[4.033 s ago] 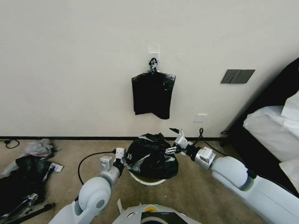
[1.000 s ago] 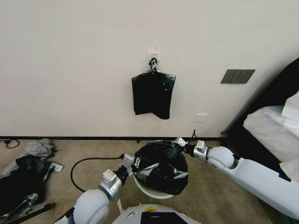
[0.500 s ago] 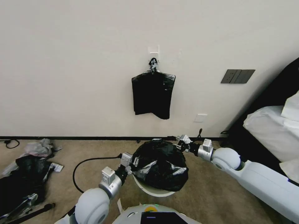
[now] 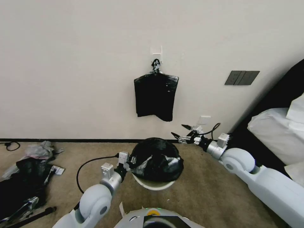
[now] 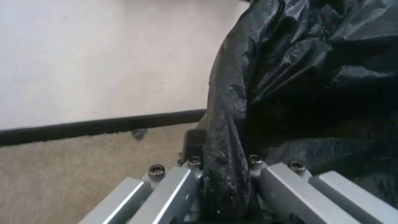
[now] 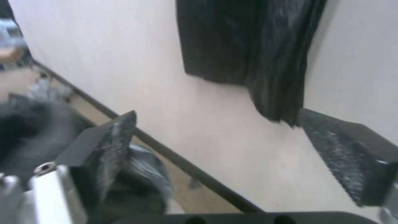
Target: Place a trash bag onto the trash bin.
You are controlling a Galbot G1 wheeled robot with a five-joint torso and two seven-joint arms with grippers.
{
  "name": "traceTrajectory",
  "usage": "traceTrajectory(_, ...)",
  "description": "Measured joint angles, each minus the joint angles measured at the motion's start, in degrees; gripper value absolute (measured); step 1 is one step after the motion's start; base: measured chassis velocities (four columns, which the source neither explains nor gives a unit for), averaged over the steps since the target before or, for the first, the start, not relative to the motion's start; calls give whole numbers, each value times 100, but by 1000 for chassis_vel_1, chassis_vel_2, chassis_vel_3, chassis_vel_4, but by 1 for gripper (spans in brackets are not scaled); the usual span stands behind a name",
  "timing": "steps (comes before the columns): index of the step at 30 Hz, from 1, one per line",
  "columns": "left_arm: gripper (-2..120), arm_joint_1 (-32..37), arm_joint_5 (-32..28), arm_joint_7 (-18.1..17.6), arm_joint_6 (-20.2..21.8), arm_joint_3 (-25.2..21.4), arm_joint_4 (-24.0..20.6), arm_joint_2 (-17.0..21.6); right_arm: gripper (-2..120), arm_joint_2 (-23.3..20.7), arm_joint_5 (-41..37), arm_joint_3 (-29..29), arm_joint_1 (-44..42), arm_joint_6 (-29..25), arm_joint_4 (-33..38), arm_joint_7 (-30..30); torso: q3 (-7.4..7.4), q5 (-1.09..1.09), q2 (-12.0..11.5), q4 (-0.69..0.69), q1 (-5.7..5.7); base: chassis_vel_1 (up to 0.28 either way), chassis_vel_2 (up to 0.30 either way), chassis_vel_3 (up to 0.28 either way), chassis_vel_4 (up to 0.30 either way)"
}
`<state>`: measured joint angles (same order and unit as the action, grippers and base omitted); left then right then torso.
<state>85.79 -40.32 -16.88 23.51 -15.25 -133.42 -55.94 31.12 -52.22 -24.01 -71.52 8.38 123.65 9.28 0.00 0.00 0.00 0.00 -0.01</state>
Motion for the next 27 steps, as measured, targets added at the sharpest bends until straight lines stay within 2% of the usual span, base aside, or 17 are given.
traceTrajectory(2,1,-64,-59,-32,19,-1,72,0,99,44,0,-146,-171,5,127,-17,0,-1,0,0,0,0,0,0,0)
traceTrajectory(4,1,-257,-194,-72,54,-7,276,40,100,136,9,-505,-753,15,531,-27,0,-1,0,0,0,0,0,0,0)
traceTrajectory(9,1,-433,-282,-58,94,-9,450,156,100,177,54,-642,-1290,74,957,43,0,0,0,0,0,0,0,0,0)
traceTrajectory(14,1,-516,-288,17,143,-9,483,293,100,153,4,-453,-1461,288,1276,106,0,-1,0,0,0,0,0,0,0)
traceTrajectory(16,1,-540,-225,89,160,-9,463,397,100,106,-217,-139,-1323,670,1423,62,0,-2,0,0,0,0,0,0,0)
traceTrajectory(17,1,-540,-225,89,160,-9,463,397,100,106,-217,-139,-1323,670,1423,62,0,-2,0,0,0,0,0,0,0)
traceTrajectory(19,1,-493,140,253,141,29,344,509,97,36,-1053,273,-765,1361,1398,-359,0,0,0,3,0,0,0,0,0)
traceTrajectory(20,1,-466,250,297,124,42,313,526,96,20,-1294,319,-673,1498,1385,-462,0,0,0,2,0,0,0,0,0)
traceTrajectory(27,1,-373,793,465,32,158,170,572,86,-111,-2019,558,-509,1897,1317,-826,0,0,0,0,0,0,0,0,0)
